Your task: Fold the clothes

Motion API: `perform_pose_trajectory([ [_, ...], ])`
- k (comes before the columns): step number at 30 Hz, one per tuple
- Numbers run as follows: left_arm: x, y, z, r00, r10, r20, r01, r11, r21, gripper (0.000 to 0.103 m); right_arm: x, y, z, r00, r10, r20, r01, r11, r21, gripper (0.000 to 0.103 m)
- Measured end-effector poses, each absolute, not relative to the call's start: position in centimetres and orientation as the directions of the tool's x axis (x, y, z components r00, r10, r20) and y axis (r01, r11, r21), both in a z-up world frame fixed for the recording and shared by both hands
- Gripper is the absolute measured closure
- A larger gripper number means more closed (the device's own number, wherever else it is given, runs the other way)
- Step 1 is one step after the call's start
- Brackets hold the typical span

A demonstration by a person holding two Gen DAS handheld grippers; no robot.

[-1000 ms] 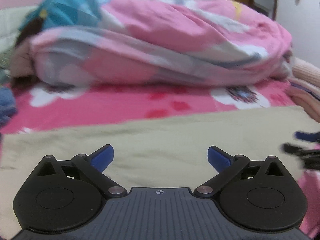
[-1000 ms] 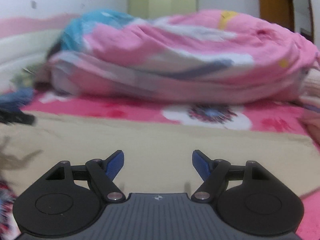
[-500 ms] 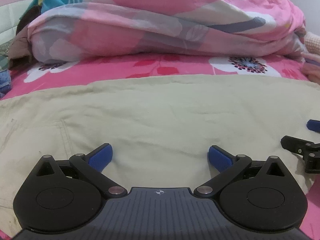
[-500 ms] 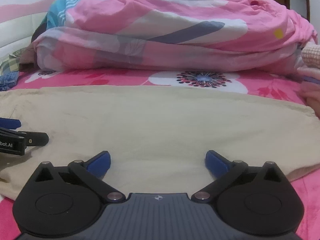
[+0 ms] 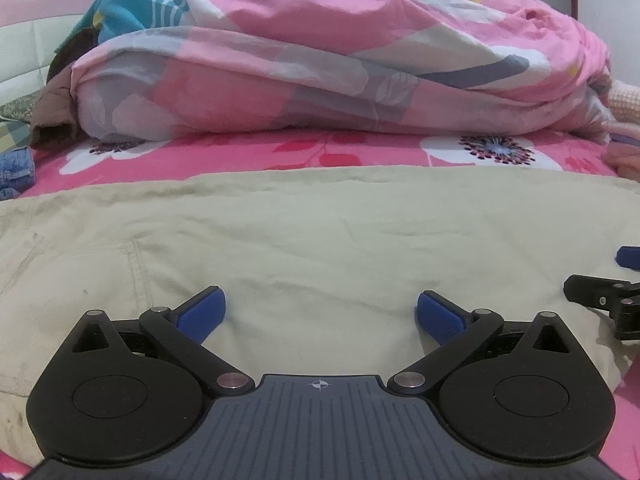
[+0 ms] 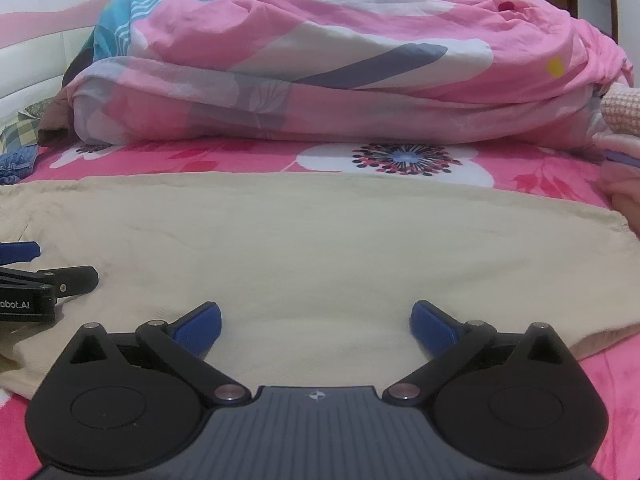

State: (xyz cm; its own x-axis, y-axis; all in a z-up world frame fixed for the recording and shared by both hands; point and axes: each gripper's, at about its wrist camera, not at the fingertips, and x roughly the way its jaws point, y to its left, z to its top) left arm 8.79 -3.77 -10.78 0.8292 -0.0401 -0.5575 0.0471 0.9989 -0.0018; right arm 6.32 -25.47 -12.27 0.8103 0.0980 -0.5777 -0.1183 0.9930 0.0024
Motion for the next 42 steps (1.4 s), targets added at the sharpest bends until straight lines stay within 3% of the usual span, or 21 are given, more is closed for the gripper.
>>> perform_pose_trajectory([
  [35,8.4,-4.5,-9.4,0.804,-0.007,-0.595,0.044,0.998,0.047,0.000,6.1,-25.6,-12.5,0.819,0.106,-0.565,-0.125,0.992,0.005,0.000],
  [42,9.5,-5.1,-8.0,0.816,-0.090,-0.571,0.076,0.996,-0.048,0.000,6.0,-25.8,-12.5,0.821,0.115,-0.559,-0.128,0.992,0.017,0.000],
])
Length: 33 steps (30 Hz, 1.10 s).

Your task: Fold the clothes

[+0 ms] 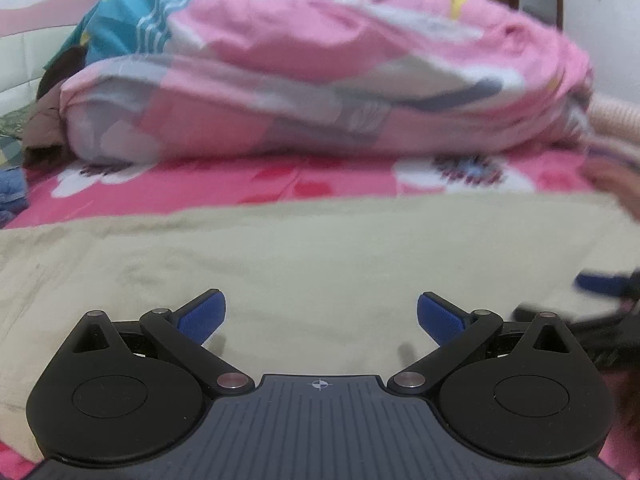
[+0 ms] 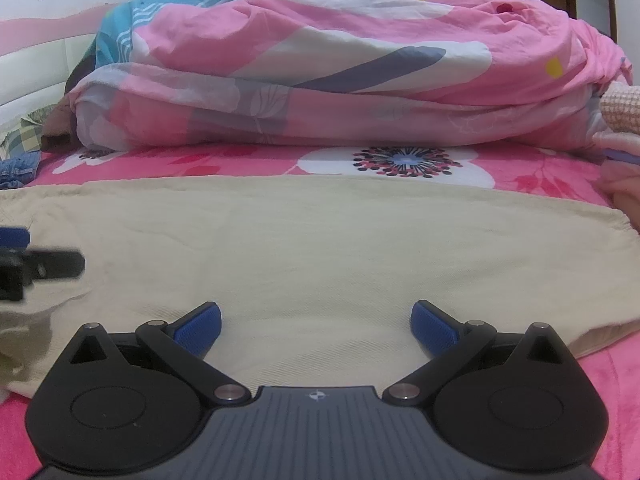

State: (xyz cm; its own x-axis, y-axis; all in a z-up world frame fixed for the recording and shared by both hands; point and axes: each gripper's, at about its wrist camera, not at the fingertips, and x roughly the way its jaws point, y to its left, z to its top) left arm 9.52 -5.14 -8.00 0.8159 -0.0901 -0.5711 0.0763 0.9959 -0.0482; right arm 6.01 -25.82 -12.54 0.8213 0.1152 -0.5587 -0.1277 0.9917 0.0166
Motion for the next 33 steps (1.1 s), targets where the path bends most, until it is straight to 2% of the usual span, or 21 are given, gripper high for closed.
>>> perform_pose_trajectory([
  [6,10.9,-5.8,-7.2,0.823,-0.159,-0.545,0.102,0.986,-0.133,0.000,6.1,-26.1,-12.6,0.821,0.127,-0.556,-0.132,0.991,0.031,0.000],
  [15,13.0,-7.5,-9.9,0.787,-0.092,-0.610,0.037,0.994,-0.101,0.000,6.3,-26.0,-12.6,0.818,0.128,-0.561,-0.131,0.991,0.034,0.000],
  [19,13.0,-8.2,-10.1,0.784,-0.055,-0.618,0.037,0.998,-0.043,0.000,6.2,-26.0,-12.6,0.817,0.129,-0.562,-0.132,0.991,0.035,0.000],
  [33,13.2,-8.4,-10.1,0.774,-0.047,-0.631,0.038,0.999,-0.028,0.000,1.9,-26.8,-10.6,0.818,0.094,-0.568,-0.152,0.987,-0.055,0.000],
])
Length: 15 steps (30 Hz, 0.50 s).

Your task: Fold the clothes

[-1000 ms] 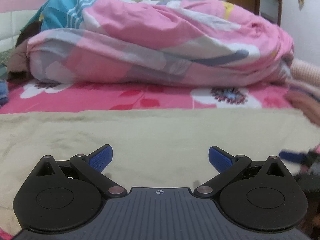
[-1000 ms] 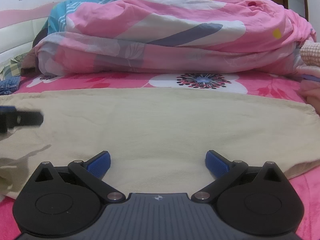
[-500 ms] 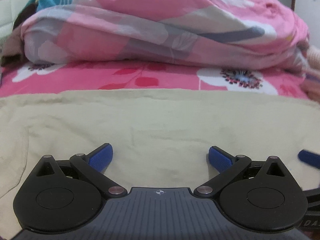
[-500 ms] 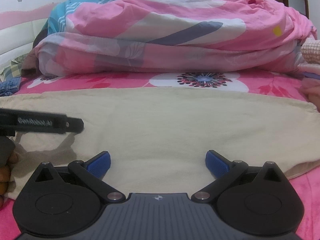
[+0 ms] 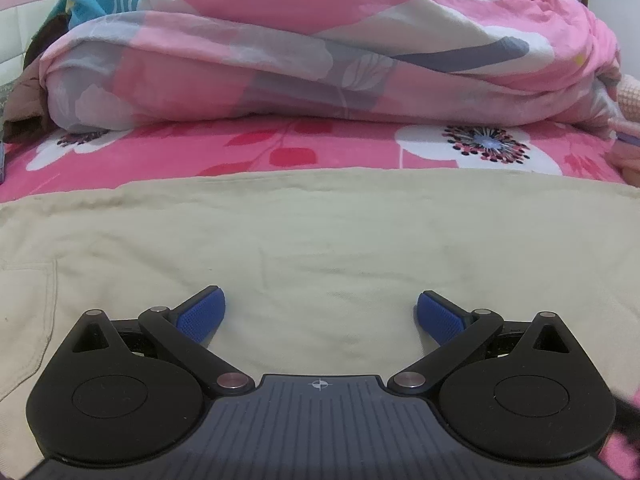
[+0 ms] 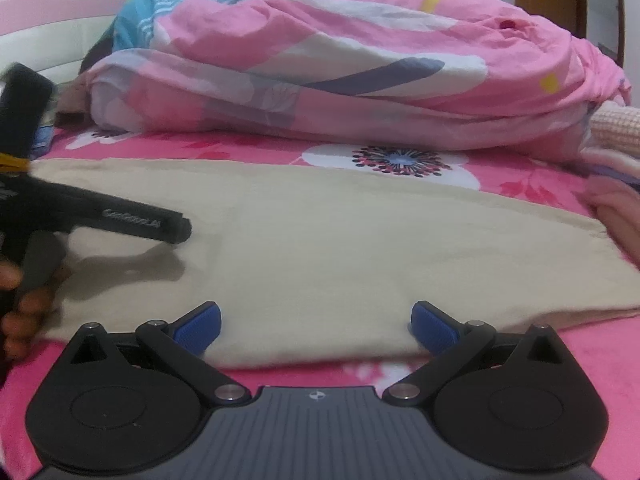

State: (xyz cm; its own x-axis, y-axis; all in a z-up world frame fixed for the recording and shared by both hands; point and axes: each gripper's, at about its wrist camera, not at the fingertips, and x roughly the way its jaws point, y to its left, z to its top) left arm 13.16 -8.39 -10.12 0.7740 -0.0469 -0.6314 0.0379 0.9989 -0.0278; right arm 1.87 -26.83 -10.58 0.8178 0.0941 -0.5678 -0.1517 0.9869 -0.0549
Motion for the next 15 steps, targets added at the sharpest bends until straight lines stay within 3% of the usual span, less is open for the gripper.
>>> perform_pose_trajectory([
  [15,13.2,-8.4,-10.1,0.772,-0.044,-0.634,0.040,0.999,-0.022,0.000,8.0,-32.3,-11.1,0.776,0.076,-0.626,-0.124,0.992,-0.034,0.000],
])
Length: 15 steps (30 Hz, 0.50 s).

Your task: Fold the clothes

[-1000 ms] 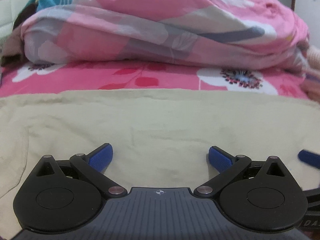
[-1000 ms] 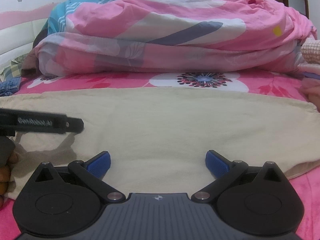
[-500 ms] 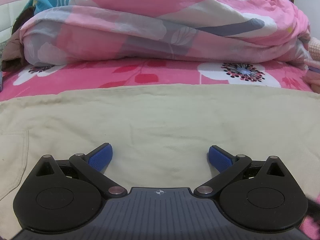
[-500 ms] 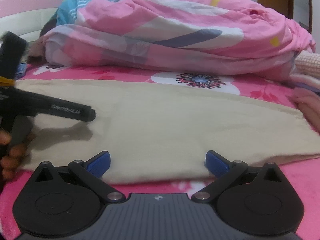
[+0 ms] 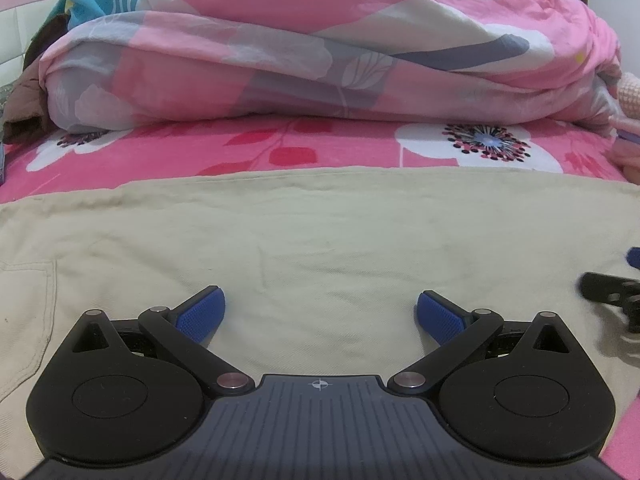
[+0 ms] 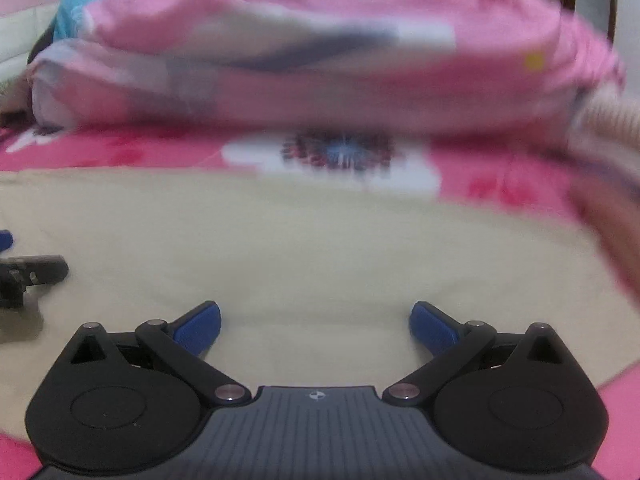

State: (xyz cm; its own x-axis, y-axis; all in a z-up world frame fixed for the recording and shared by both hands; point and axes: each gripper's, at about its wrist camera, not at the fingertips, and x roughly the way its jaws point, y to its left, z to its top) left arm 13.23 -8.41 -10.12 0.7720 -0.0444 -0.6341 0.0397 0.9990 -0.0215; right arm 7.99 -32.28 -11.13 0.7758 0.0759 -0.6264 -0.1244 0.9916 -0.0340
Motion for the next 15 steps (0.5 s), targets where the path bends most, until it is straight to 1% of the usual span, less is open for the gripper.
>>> perform_pose_trajectory([
  [3,13.3,-8.4,-10.1,0.770,-0.043,-0.637,0.040,0.999,-0.020,0.000,9.0,-33.3,-11.4,0.763,0.080,-0.641,-0.130,0.991,-0.031,0.000],
  [6,13.3,-8.4,-10.1,0.770,-0.043,-0.637,0.040,0.999,-0.020,0.000,8.2,-34.2,-11.5,0.755,0.105,-0.648,-0.161,0.987,-0.028,0.000],
  [15,13.3,-8.4,-10.1,0.769,-0.042,-0.638,0.039,0.999,-0.019,0.000,8.0,-34.7,-11.9,0.778,0.133,-0.614,-0.175,0.985,-0.008,0.000],
])
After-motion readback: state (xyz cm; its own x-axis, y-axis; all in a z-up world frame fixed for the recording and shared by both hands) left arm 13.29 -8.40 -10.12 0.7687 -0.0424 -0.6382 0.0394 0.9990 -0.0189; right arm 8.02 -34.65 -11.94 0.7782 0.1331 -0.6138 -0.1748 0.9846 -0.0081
